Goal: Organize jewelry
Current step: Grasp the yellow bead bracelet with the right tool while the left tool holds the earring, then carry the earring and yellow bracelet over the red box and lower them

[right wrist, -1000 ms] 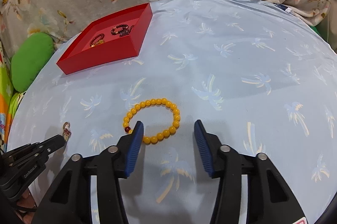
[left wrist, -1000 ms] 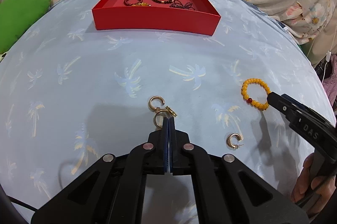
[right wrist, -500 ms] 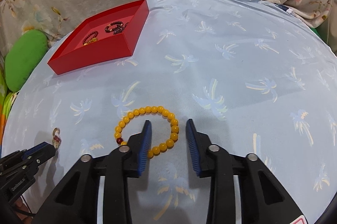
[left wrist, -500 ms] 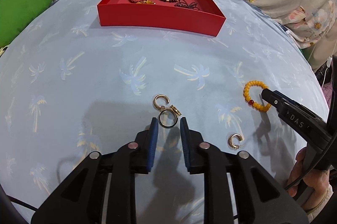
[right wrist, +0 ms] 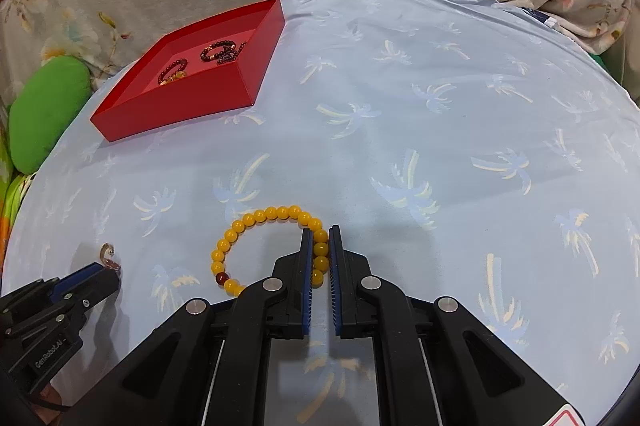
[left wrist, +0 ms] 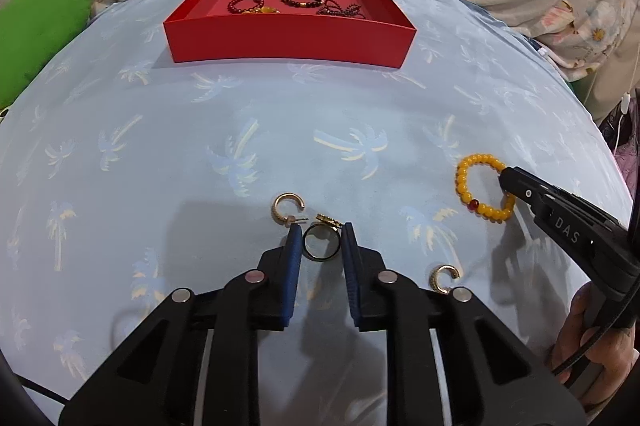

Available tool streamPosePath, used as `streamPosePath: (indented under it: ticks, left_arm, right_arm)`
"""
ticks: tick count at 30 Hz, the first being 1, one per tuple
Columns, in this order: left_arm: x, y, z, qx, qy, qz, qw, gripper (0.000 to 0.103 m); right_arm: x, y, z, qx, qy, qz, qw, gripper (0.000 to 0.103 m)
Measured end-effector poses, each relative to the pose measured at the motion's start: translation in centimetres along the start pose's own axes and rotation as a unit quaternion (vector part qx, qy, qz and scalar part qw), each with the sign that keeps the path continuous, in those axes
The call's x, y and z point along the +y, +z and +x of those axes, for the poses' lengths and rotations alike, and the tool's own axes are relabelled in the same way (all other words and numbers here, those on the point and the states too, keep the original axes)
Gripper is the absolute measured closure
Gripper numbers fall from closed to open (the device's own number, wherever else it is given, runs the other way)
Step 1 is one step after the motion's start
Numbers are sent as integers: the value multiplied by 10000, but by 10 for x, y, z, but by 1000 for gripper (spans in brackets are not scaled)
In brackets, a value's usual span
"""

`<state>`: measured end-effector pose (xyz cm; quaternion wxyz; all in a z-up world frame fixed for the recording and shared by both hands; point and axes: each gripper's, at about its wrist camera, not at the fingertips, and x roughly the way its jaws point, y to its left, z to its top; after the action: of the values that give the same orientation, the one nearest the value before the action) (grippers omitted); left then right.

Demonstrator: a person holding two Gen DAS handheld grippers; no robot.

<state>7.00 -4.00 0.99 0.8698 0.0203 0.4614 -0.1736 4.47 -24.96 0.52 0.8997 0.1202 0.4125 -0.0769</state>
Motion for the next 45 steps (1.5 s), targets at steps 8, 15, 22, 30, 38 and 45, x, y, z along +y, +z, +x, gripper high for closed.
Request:
streamPosePath:
  ticks: [8,15,22,30,38,45]
  left_arm:
    - [1,-2,-3,-11,-39,-9,10000,83]
    - [1,0,-18,-111,-109,-33,9999,83]
    - [6,15,-44,-342,-243,-80,9991,83]
    - [17,61,-64,-664,-236,-54,9975,83]
    - [29,130,-62,-1002,-115,57,9949,83]
    - [43,177,-32,-1035,-52,64,9946,83]
  right_arm:
    - [4,0,-11,-63,100,9,9999,96]
    - [15,10,-35,-281,189,-91,9994,96]
    - [38,28,-61,-507,336,-356,9975,96]
    - [65,77,-76,-795,560,-592,9935,96]
    - [96,140,-56,-923,740,-763,9900,96]
    - [122,181,-11,-881,881,-911,9880,96]
